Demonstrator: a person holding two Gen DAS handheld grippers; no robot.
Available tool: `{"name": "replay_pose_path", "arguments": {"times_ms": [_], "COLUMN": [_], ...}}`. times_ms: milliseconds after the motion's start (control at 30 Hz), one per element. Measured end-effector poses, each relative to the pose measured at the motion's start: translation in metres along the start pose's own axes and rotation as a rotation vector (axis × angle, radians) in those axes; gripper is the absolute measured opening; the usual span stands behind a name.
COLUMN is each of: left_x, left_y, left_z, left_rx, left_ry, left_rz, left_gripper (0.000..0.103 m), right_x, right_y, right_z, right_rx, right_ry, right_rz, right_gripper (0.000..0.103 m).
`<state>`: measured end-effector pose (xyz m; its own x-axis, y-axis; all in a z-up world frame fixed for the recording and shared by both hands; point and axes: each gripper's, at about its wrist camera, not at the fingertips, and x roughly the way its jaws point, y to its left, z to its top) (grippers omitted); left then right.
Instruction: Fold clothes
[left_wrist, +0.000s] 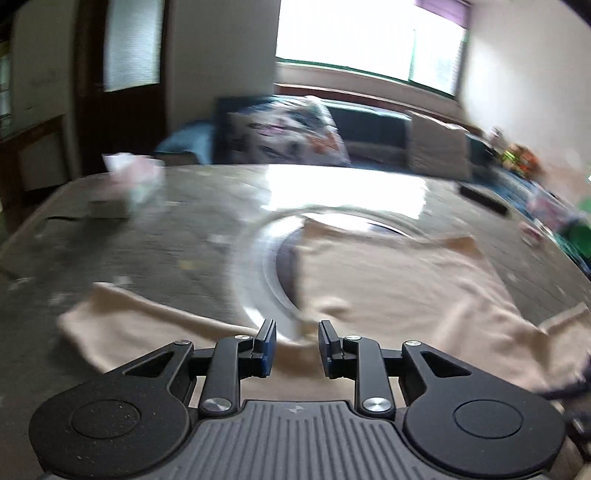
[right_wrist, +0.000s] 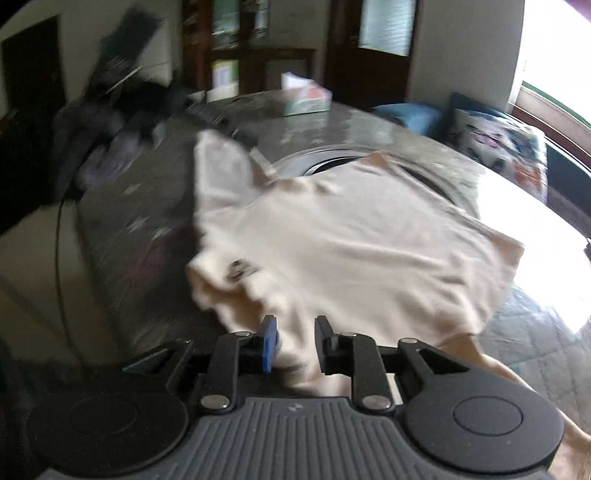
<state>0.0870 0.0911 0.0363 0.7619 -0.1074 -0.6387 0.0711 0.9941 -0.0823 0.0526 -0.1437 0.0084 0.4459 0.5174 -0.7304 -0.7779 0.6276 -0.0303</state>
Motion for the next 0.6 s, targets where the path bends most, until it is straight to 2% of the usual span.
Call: {"name": "replay_pose_path", "arguments": {"times_ms": [100, 233, 367, 600], "left_x": [0.011, 0.017, 0.021, 0.027], "left_y": [-0.026, -0.058, -0.083, -0.105], "left_z": [-0.003, -0.011, -0.021, -0.025], "left_rx": [0.048, 0.135, 0.207, 0.233], "left_ry": [0.022, 0.032, 0.057, 0.1], "left_rz": [-0.065, -0.158, -0.24, -0.324], "left_gripper": [0.027, 0.027, 0.027, 0.026], "right_x": [0.008, 0.011, 0.002, 0.019], "right_y": [-0.014, -0.019, -0.028, -0.067], "right_z": [-0.002, -0.01, -0.009, 0.005], "right_rx": [0.059, 0.067, 0.07, 0.172], "right_ry": [0.013, 0.054, 0.037, -0.018], "right_rz": [-0.028, -0.022, -0.052, -0.131], "right_gripper": [0.022, 0.022, 0.023, 0.023]}}
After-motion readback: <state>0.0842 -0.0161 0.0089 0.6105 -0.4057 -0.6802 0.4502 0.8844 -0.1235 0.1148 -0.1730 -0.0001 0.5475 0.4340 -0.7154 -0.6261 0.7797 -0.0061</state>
